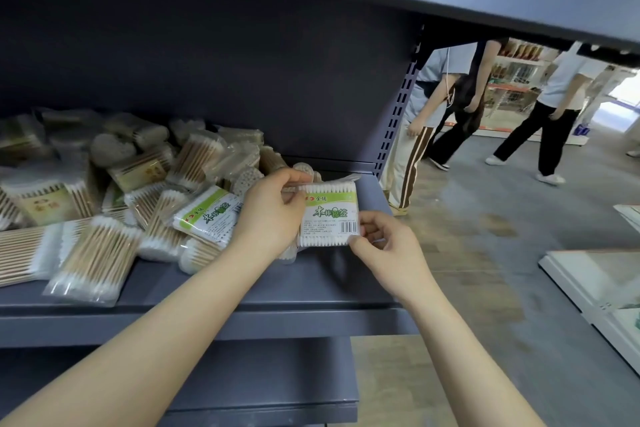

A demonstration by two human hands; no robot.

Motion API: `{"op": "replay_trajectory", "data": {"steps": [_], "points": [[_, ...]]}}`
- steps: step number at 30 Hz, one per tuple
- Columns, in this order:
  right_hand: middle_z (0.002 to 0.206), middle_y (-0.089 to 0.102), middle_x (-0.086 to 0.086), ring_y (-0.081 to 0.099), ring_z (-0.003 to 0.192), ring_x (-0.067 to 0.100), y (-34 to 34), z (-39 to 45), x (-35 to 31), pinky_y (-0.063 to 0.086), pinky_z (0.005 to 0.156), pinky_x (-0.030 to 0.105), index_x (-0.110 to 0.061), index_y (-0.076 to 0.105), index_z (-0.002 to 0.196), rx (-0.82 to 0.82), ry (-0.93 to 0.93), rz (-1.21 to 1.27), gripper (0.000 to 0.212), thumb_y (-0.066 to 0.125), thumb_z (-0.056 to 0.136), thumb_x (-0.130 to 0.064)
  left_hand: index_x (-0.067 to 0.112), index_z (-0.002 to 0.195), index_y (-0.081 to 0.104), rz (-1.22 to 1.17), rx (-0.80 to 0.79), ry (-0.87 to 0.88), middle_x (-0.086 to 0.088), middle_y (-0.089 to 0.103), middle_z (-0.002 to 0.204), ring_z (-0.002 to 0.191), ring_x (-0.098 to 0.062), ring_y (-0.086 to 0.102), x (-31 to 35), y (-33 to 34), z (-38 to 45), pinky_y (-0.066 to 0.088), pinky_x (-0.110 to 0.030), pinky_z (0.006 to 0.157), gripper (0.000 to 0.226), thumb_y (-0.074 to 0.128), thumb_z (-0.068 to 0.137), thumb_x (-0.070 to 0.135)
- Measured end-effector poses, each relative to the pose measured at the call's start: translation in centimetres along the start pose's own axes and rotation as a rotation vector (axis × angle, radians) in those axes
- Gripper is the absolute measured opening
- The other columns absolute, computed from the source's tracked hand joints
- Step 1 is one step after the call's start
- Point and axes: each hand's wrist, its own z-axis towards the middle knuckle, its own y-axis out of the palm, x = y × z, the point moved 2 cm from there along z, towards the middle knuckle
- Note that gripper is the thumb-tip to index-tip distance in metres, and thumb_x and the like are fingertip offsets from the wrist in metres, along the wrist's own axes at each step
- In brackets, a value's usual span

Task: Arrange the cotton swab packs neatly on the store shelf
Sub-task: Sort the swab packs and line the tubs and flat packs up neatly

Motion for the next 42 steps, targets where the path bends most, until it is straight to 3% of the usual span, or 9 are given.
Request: {"op": "replay_trajectory", "data": {"steps": [7, 11, 15, 19, 24, 28, 33, 37, 42], "points": [[0.08, 0.064, 0.0, 0.05, 0.066, 0.006, 0.3, 0.7, 0.3, 0.044, 0.062, 0.012, -0.023, 0.06, 0.082, -0.007, 0.032, 0.036, 0.029, 0.061, 0.079, 0.005, 0.026, 0.095, 0.06, 0.021, -0.057, 0.042, 0.012, 0.062, 0.095, 0.091, -0.011, 0.061, 0.4, -0.5, -0.5, 0.05, -0.023, 0.082, 0.031, 0.051, 0.088, -0.002], [0.075, 0.064, -0.007, 0.054, 0.065, 0.006, 0.1, 1.2, 1.1, 0.045, 0.063, 0.016, -0.023, 0.059, 0.079, 0.007, 0.046, -0.059, 0.03, 0.061, 0.075, 0.006, 0.019, 0.121, 0.057, 0.392, -0.083, 0.173, -0.003, 0.063, 0.104, 0.086, -0.018, 0.059, 0.6, -1.5, -0.3, 0.04, -0.025, 0.073, 0.037, 0.053, 0.087, 0.009], [0.071, 0.065, -0.005, 0.055, 0.062, 0.01, -0.2, 1.5, 2.4, 0.045, 0.064, 0.024, -0.018, 0.06, 0.08, 0.05, 0.074, -0.184, 0.021, 0.062, 0.072, 0.001, 0.02, 0.122, 0.057, 0.753, -0.073, 0.274, -0.001, 0.055, 0.126, 0.113, -0.028, 0.047, -0.5, -2.5, 0.5, 0.038, -0.038, 0.093, 0.035, 0.054, 0.087, 0.02], [0.07, 0.063, -0.005, 0.054, 0.061, 0.01, -0.6, 1.7, 3.4, 0.043, 0.062, 0.021, -0.013, 0.059, 0.084, 0.091, 0.109, -0.274, 0.017, 0.063, 0.072, -0.002, 0.017, 0.117, 0.062, 0.873, -0.104, 0.337, -0.004, 0.057, 0.122, 0.114, -0.031, 0.047, -1.1, -2.9, 1.2, 0.04, -0.042, 0.094, 0.035, 0.049, 0.086, 0.026], [0.089, 0.067, 0.003, 0.063, 0.08, 0.02, -1.2, 2.5, 4.3, 0.048, 0.073, 0.029, -0.009, 0.054, 0.101, 0.112, 0.114, -0.327, 0.031, 0.064, 0.073, -0.003, 0.008, 0.11, 0.064, 0.869, -0.148, 0.392, -0.011, 0.059, 0.114, 0.11, -0.035, 0.049, -0.7, -2.2, 2.4, 0.042, -0.043, 0.089, 0.032, 0.063, 0.078, 0.013], [0.084, 0.063, -0.005, 0.06, 0.076, 0.015, -1.8, 3.2, 4.7, 0.046, 0.069, 0.025, -0.018, 0.047, 0.114, 0.12, 0.083, -0.326, 0.046, 0.064, 0.074, -0.003, 0.01, 0.116, 0.061, 0.881, -0.182, 0.393, -0.009, 0.055, 0.121, 0.12, -0.033, 0.041, -0.4, -1.1, 3.3, 0.036, -0.039, 0.096, 0.036, 0.06, 0.08, 0.014], [0.075, 0.06, 0.003, 0.053, 0.058, 0.008, -2.6, 4.1, 5.5, 0.046, 0.058, 0.023, -0.037, 0.015, 0.139, 0.076, -0.004, -0.403, 0.084, 0.062, 0.076, -0.006, 0.014, 0.119, 0.059, 0.886, -0.169, 0.375, -0.005, 0.05, 0.126, 0.126, -0.026, 0.034, -0.7, -0.2, 4.4, 0.031, -0.035, 0.1, 0.035, 0.058, 0.084, 0.02], [0.101, 0.054, 0.002, 0.056, 0.089, 0.02, -2.7, 4.7, 5.1, 0.05, 0.075, 0.036, -0.031, 0.036, 0.135, 0.052, -0.137, -0.517, 0.071, 0.061, 0.073, -0.007, 0.015, 0.121, 0.057, 0.88, -0.17, 0.356, -0.003, 0.048, 0.127, 0.127, -0.024, 0.032, -0.6, 0.1, 4.8, 0.028, -0.032, 0.1, 0.035, 0.056, 0.087, 0.021], [0.118, 0.048, 0.007, 0.047, 0.112, 0.024, -2.9, 5.1, 5.0, 0.038, 0.091, 0.027, -0.018, 0.058, 0.121, 0.101, -0.255, -0.573, 0.05, 0.067, 0.073, -0.008, 0.019, 0.128, 0.052, 0.887, -0.177, 0.344, 0.0, 0.044, 0.132, 0.129, -0.02, 0.027, -0.7, 0.4, 5.0, 0.026, -0.03, 0.103, 0.039, 0.052, 0.089, 0.023]]}}
